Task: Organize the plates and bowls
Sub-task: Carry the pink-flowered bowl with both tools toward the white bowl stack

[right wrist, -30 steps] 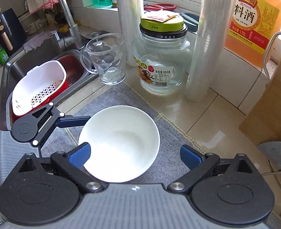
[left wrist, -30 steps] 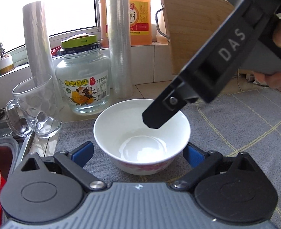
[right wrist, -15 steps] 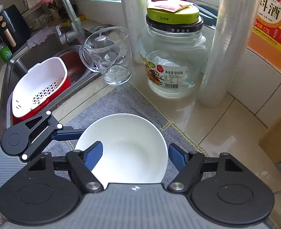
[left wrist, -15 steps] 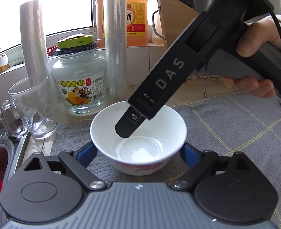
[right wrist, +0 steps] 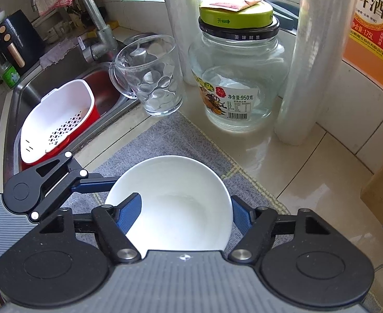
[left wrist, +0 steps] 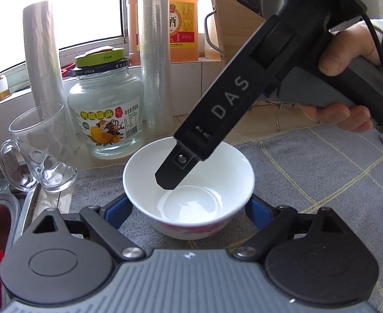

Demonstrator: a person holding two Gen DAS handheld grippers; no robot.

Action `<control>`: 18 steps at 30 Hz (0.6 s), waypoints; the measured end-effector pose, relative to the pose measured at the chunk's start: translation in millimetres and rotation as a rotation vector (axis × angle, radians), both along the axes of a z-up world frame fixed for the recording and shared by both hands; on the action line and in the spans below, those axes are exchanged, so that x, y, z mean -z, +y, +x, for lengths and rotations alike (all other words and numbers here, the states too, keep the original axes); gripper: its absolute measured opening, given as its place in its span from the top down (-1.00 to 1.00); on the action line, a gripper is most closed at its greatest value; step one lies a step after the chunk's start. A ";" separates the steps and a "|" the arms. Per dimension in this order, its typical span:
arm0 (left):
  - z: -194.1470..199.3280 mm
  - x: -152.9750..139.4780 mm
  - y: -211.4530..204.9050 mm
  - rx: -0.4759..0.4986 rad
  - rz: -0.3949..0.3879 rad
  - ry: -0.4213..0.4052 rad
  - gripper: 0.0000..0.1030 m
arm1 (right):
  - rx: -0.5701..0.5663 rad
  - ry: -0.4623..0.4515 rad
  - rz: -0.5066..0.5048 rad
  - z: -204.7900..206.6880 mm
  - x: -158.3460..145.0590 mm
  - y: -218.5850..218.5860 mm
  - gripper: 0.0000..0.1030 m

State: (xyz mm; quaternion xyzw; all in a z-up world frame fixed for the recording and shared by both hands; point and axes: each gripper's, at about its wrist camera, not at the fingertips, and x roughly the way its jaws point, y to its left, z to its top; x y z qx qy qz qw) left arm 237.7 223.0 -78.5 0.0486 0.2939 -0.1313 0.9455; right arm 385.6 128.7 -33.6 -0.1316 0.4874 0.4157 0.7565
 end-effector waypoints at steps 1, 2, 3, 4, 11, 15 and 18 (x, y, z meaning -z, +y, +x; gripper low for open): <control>-0.7 -0.3 -0.3 0.003 0.003 0.001 -0.80 | 0.002 0.005 0.005 -0.3 -1.1 -1.2 -0.52; -1.3 -0.6 -0.7 0.006 0.004 0.003 -0.80 | 0.004 0.009 0.009 -0.9 -2.1 -2.2 -0.52; -1.9 -1.0 -1.1 0.010 0.006 0.005 -0.80 | 0.005 0.014 0.012 -1.3 -3.0 -3.2 -0.52; -2.7 -1.5 -1.5 0.013 0.008 0.007 -0.80 | 0.009 0.020 0.017 -2.1 -4.4 -4.4 -0.52; -11.8 -13.2 -6.4 0.052 0.015 0.023 -0.80 | 0.035 0.047 0.041 -11.6 -12.5 -16.6 -0.53; -19.7 -20.0 -13.7 0.088 0.029 0.028 -0.80 | 0.056 0.060 0.047 -21.3 -17.5 -26.9 -0.53; -26.7 -25.7 -20.4 0.115 0.029 0.032 -0.80 | 0.073 0.066 0.047 -31.1 -21.9 -36.4 -0.53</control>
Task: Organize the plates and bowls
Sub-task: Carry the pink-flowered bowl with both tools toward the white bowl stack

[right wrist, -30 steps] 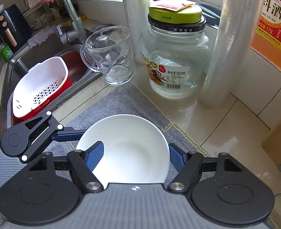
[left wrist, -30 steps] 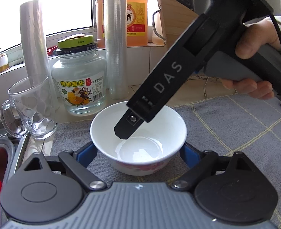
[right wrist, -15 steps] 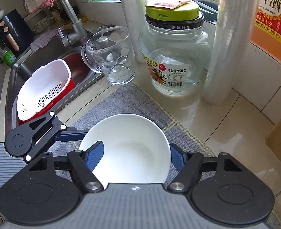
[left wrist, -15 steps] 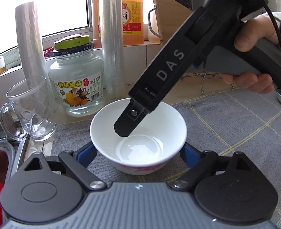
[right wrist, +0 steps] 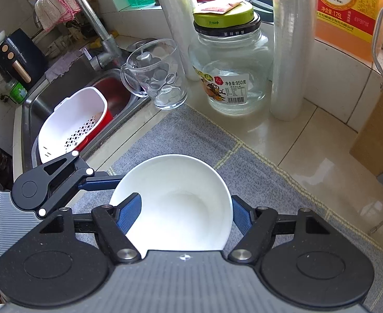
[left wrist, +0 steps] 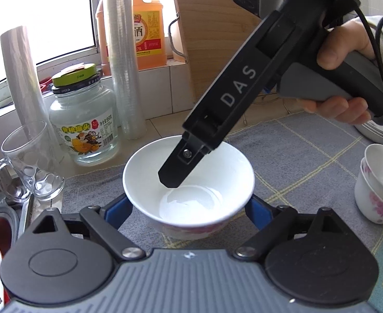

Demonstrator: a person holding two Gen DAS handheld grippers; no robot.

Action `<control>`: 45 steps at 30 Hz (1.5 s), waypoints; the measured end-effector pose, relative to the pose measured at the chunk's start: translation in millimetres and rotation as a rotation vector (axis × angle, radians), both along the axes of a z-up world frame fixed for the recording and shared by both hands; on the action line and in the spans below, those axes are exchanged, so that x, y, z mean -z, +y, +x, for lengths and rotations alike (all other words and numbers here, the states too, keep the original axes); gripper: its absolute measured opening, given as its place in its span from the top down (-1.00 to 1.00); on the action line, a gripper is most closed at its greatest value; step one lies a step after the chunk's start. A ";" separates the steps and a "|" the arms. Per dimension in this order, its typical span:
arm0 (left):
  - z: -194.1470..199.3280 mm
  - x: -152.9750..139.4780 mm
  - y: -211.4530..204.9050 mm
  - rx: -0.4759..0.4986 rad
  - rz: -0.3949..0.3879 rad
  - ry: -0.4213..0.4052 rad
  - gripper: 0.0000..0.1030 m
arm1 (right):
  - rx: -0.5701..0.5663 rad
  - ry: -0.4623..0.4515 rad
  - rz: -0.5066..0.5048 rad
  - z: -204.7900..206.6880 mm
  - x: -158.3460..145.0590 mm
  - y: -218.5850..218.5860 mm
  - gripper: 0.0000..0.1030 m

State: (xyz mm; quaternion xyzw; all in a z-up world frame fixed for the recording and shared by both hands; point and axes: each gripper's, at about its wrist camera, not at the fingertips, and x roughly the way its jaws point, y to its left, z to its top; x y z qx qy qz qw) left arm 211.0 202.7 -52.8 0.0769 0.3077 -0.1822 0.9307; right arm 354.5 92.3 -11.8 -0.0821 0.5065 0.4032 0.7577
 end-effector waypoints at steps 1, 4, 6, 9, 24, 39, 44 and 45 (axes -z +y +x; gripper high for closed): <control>-2.2 -1.8 -2.3 0.008 -0.001 0.003 -0.80 | 0.009 0.004 0.004 -3.0 -1.5 -3.4 -0.53; -9.5 -7.4 -9.8 0.039 0.000 0.010 -0.80 | 0.039 0.020 0.016 -11.6 -6.2 -16.5 -0.53; -14.8 -11.1 -15.3 0.058 -0.002 0.012 -0.80 | 0.055 0.028 0.018 -17.8 -8.8 -24.6 -0.53; -22.6 -17.3 -25.3 0.094 0.005 0.008 -0.80 | 0.081 0.034 0.012 -28.7 -12.5 -36.8 -0.53; -52.7 -41.8 -67.9 0.242 -0.001 0.023 -0.80 | 0.194 0.061 -0.010 -77.4 -36.0 -96.2 -0.53; -57.6 -68.4 -105.7 0.348 -0.014 -0.030 -0.80 | 0.299 0.010 0.004 -103.8 -63.9 -148.7 -0.53; -59.4 -70.1 -123.7 0.402 -0.019 -0.043 -0.80 | 0.351 -0.011 -0.005 -115.3 -69.5 -172.2 -0.53; -59.5 -70.1 -127.8 0.415 -0.020 -0.042 -0.80 | 0.364 -0.012 -0.005 -118.1 -69.9 -177.4 -0.53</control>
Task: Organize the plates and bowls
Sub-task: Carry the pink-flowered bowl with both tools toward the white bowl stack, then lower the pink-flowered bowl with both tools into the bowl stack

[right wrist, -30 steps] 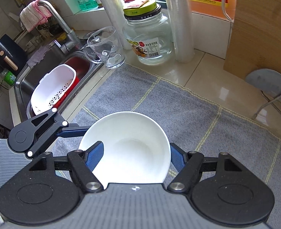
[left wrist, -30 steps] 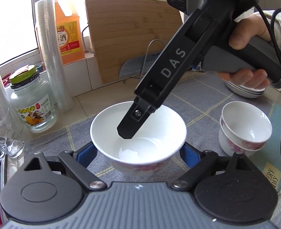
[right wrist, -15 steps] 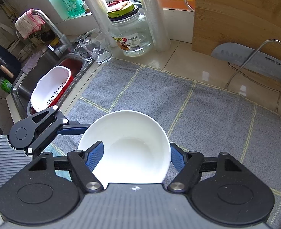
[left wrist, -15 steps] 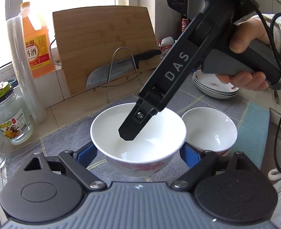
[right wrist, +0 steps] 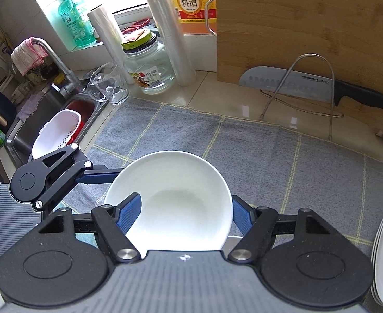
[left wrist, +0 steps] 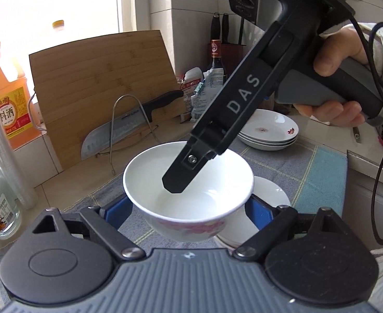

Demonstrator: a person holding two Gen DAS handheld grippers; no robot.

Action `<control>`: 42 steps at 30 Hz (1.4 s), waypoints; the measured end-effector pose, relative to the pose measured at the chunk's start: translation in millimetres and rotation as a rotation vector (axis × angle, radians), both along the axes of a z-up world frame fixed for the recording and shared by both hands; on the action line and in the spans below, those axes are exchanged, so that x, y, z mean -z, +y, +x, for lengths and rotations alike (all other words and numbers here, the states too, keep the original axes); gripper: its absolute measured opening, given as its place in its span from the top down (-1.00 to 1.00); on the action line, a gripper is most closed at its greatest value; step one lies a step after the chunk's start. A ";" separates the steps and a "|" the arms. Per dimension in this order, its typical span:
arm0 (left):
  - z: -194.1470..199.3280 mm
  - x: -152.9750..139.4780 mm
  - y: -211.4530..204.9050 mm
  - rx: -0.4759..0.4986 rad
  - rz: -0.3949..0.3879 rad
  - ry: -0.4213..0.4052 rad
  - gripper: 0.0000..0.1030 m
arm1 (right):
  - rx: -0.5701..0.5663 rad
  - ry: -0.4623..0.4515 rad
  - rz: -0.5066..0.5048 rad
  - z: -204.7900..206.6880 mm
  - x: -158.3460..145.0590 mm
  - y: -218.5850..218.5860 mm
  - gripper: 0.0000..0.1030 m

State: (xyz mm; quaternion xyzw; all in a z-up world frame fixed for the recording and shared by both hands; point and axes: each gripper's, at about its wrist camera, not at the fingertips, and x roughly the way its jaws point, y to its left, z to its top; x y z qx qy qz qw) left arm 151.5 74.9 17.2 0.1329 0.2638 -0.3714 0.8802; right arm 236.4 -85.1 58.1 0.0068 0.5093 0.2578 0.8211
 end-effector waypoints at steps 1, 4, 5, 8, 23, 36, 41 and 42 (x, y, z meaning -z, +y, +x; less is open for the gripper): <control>-0.3 0.1 -3.8 0.013 -0.001 0.001 -0.80 | 0.013 0.000 0.000 -3.3 -0.2 -5.3 -0.53; -2.5 1.9 -15.4 0.051 -0.005 0.005 -0.80 | 0.046 0.000 -0.005 -12.0 0.6 -19.4 -0.53; -3.4 2.7 -18.8 0.063 -0.005 0.008 -0.80 | 0.057 0.002 -0.008 -15.0 1.5 -23.8 -0.53; -7.0 5.6 -28.5 0.095 -0.005 0.019 -0.80 | 0.090 0.010 -0.013 -24.5 4.3 -35.5 -0.53; -10.5 30.5 -49.0 0.138 0.016 0.089 -0.80 | 0.140 0.052 -0.023 -41.3 32.7 -55.5 -0.53; -5.9 38.9 -52.0 0.126 0.026 0.117 -0.80 | 0.139 0.063 -0.019 -35.8 40.4 -57.0 -0.53; -6.0 40.1 -51.6 0.124 0.028 0.124 -0.80 | 0.136 0.067 -0.018 -35.0 42.4 -56.3 -0.53; -5.7 40.4 -51.8 0.124 0.027 0.125 -0.80 | 0.136 0.066 -0.018 -35.0 42.4 -56.4 -0.53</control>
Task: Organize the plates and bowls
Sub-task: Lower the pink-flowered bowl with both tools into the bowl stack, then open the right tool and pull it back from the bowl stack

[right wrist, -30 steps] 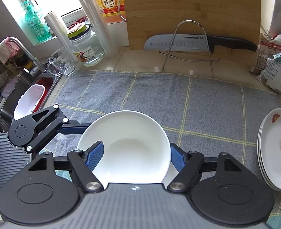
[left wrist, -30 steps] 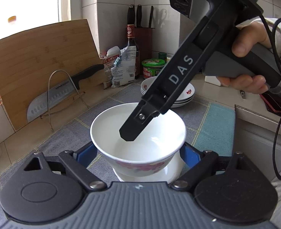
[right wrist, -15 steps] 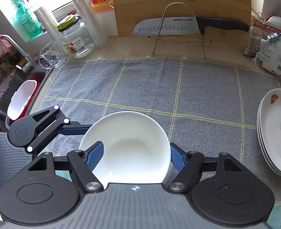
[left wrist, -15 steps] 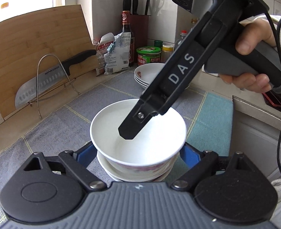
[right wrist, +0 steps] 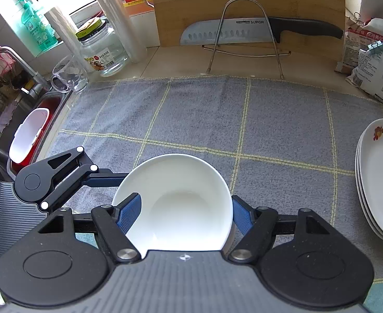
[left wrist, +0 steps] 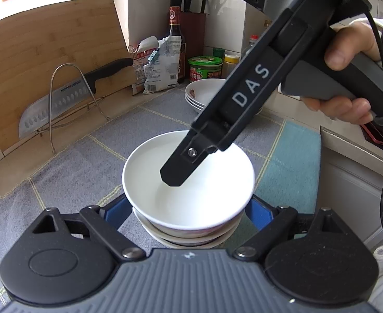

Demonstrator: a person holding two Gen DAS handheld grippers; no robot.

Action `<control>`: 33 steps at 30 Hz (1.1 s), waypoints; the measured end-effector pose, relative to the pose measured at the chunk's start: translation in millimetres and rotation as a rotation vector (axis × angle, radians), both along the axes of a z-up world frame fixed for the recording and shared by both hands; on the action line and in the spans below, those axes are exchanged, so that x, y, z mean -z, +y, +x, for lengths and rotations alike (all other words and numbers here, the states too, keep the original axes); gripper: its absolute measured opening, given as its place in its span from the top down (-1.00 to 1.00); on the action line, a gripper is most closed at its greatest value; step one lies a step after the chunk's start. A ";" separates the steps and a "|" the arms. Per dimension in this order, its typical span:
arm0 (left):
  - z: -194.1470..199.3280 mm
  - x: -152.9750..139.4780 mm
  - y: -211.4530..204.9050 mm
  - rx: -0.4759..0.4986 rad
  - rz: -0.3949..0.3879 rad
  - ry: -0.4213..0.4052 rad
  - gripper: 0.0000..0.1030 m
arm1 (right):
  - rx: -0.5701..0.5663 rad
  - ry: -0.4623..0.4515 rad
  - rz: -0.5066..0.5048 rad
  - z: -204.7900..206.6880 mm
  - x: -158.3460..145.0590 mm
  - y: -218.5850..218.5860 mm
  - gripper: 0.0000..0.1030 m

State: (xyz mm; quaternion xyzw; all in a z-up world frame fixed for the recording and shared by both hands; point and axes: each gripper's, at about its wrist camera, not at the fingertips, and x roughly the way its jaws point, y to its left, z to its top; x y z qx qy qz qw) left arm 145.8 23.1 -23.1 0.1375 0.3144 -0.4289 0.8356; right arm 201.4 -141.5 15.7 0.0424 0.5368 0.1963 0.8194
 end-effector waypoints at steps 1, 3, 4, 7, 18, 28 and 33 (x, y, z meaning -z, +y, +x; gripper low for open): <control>0.0 0.1 0.4 0.001 0.000 0.001 -0.80 | 0.001 0.000 0.001 0.0 0.0 -0.9 -0.53; -0.1 0.5 0.3 0.001 0.000 0.003 -0.80 | 0.002 0.000 0.003 0.0 0.2 -1.3 -0.53; -0.1 0.6 0.1 0.001 0.001 0.003 -0.80 | 0.004 0.001 0.004 -0.1 0.5 -1.4 -0.53; 0.3 1.5 -1.2 0.002 0.004 0.005 -0.80 | 0.006 0.001 0.003 0.0 1.3 -2.0 -0.53; -2.3 -2.1 9.1 -0.009 -0.019 0.016 -0.95 | -0.011 -0.050 0.037 -13.2 4.7 -1.2 -0.90; -6.3 10.6 21.8 -0.013 -0.004 0.073 -0.96 | 0.003 -0.173 -0.012 -47.5 0.7 -8.0 -0.99; -6.0 19.0 20.2 -0.001 0.032 0.086 -0.96 | -0.001 -0.177 -0.035 -66.1 3.3 -11.2 -1.00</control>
